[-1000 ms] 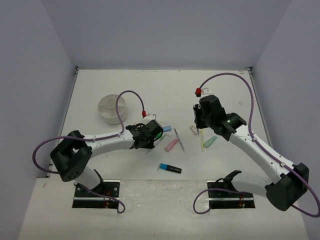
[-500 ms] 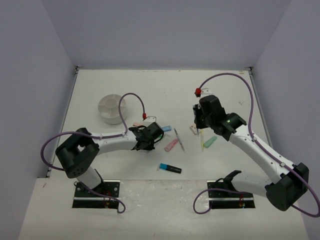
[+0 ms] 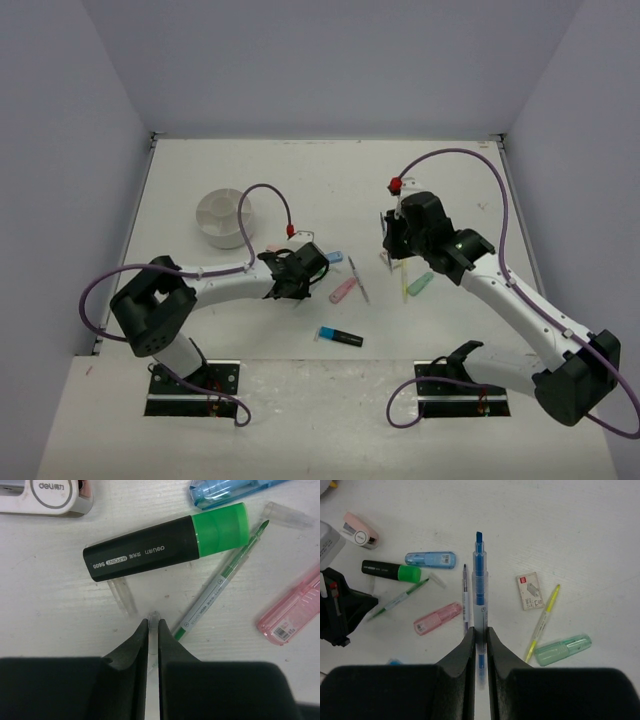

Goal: Sort the stationery into containers
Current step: Close the pen cap on the pen.

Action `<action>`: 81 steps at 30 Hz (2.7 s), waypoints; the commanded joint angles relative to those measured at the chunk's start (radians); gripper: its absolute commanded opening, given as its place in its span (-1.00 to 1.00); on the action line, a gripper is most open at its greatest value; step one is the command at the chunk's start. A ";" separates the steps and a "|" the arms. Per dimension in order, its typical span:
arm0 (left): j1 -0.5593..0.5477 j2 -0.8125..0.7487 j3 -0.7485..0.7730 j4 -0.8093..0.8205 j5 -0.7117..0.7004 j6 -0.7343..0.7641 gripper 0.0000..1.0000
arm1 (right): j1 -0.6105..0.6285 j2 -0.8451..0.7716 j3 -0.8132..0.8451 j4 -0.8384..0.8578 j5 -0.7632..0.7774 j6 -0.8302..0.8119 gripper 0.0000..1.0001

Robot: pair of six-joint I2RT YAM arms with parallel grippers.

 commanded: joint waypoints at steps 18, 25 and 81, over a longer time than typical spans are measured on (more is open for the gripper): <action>0.250 -0.468 0.102 0.857 0.702 0.152 -1.00 | 0.049 -0.252 -0.429 1.096 -0.893 0.384 -1.00; 0.251 -0.451 0.075 0.912 0.775 0.088 -1.00 | 0.049 -0.252 -0.401 1.041 -0.838 0.358 -1.00; 0.251 -0.468 -0.125 1.152 0.824 -0.029 -1.00 | 0.003 -0.221 -0.272 1.111 -0.755 0.423 -1.00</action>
